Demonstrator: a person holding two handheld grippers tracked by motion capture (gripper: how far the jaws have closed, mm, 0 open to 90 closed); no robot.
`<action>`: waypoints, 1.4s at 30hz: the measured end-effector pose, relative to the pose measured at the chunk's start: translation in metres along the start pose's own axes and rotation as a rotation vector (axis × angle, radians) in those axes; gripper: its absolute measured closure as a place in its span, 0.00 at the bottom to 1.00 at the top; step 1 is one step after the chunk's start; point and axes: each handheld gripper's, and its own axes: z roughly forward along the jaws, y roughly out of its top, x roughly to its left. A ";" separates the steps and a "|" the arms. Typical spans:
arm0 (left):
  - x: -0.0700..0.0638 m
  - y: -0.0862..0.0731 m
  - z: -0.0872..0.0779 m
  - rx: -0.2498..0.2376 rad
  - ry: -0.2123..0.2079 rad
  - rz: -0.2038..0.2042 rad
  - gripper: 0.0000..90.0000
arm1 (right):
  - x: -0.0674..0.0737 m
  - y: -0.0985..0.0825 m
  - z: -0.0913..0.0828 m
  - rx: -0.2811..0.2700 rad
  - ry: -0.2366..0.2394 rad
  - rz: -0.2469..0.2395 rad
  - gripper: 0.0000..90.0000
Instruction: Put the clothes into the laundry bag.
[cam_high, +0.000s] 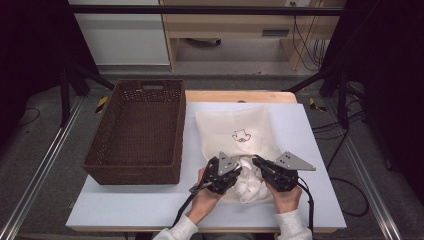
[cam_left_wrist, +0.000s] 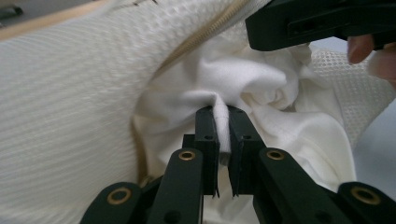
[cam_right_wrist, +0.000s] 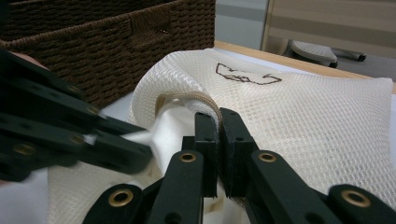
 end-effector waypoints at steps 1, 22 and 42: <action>0.001 0.000 0.009 0.019 0.011 -0.001 0.92 | 0.000 0.000 0.000 -0.002 0.000 0.000 0.96; 0.014 -0.027 -0.045 0.087 0.043 -0.008 0.44 | -0.002 -0.001 -0.002 -0.002 0.004 -0.002 0.96; 0.021 -0.091 -0.071 0.140 0.007 -0.050 0.83 | 0.004 0.000 0.003 0.043 0.013 -0.011 0.95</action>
